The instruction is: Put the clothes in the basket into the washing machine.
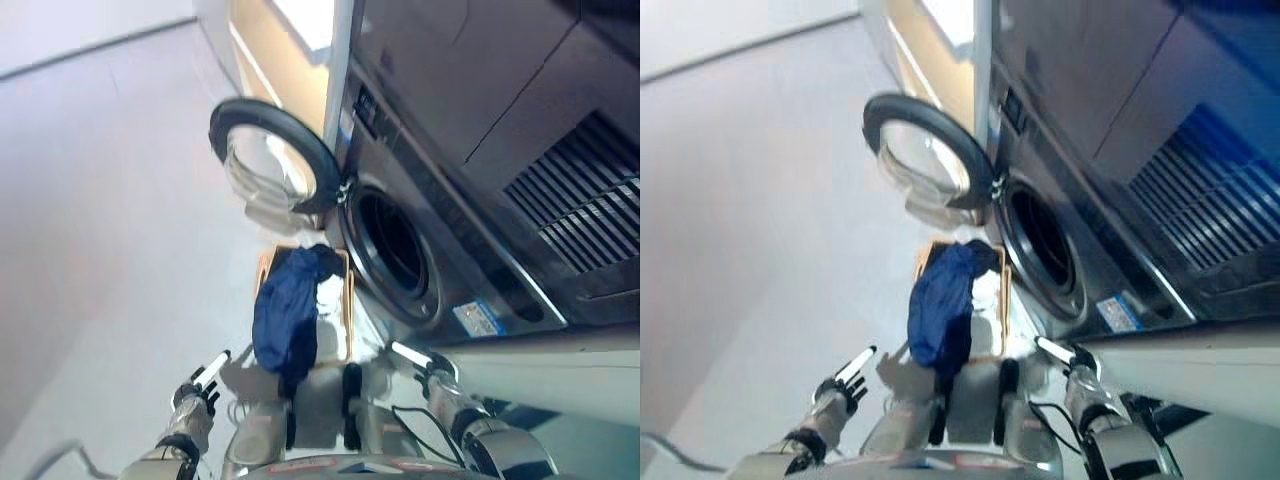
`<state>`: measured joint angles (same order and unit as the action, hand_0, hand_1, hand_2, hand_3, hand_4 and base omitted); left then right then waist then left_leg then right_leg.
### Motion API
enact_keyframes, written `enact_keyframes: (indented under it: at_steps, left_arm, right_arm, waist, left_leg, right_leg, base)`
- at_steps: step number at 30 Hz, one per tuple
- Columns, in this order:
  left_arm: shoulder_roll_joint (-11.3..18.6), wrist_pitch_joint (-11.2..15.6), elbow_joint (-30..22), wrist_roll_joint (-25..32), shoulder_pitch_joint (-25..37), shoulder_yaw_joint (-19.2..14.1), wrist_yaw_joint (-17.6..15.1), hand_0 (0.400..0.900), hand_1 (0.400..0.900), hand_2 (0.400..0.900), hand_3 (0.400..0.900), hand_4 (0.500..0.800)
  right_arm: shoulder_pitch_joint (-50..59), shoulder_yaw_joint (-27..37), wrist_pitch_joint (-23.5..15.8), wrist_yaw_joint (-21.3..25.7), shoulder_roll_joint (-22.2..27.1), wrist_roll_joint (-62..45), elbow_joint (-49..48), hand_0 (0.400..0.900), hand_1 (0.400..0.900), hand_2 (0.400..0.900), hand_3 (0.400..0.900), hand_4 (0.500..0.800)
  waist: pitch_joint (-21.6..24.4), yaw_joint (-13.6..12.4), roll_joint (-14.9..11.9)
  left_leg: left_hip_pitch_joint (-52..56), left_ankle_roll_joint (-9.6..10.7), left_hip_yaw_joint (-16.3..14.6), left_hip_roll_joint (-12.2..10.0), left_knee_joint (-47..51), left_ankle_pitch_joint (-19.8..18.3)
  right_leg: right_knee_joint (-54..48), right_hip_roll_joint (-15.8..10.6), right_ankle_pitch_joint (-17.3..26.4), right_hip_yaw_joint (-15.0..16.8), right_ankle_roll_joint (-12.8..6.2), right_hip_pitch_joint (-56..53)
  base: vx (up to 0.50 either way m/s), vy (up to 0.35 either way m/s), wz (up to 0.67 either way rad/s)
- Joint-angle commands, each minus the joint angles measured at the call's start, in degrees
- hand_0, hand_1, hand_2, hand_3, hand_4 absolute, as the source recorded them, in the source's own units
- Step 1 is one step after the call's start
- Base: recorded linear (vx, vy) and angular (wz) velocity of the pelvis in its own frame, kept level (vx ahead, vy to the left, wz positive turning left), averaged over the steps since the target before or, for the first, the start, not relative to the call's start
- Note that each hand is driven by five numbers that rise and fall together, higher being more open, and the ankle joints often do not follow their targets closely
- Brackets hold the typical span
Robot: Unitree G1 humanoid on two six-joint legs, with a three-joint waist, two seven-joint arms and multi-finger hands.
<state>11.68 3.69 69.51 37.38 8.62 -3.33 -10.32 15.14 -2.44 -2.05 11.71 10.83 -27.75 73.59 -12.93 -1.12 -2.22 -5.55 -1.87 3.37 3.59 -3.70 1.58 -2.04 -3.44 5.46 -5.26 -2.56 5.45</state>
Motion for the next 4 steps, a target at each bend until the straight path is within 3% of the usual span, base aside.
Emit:
enact_keyframes:
  at_steps: [1, 4]
  left_arm:
    - [1.1, -0.5, 3.5, -4.9, 0.0, -1.4, 1.1, 0.9, 0.9, 0.9, 0.9, 0.8]
    - [1.3, -0.7, 4.6, -5.3, -0.8, -2.2, 1.2, 0.9, 0.9, 0.9, 0.9, 0.8]
  right_arm:
    - [0.2, 3.1, 0.8, 0.1, 2.4, 3.9, 1.9, 0.9, 0.9, 0.9, 0.9, 0.8]
    - [-1.4, 5.0, 1.6, 0.7, 3.2, 4.8, 3.9, 0.9, 0.9, 0.9, 0.9, 0.8]
  waist:
    - [1.9, 0.8, 1.8]
    - [3.8, 1.2, 2.1]
  left_leg:
    - [3.9, 2.6, 0.9, 0.6, 6.5, -1.4]
    - [5.8, 2.8, 0.2, 0.2, 8.7, -0.6]
  right_leg:
    - [0.9, 1.5, -4.1, 0.8, -2.77, -1.9]
    - [-1.5, 1.6, -3.2, 1.4, -2.86, -3.7]
  base:
    - [0.06, -0.062, -0.12]
    - [0.05, -0.054, -0.12]
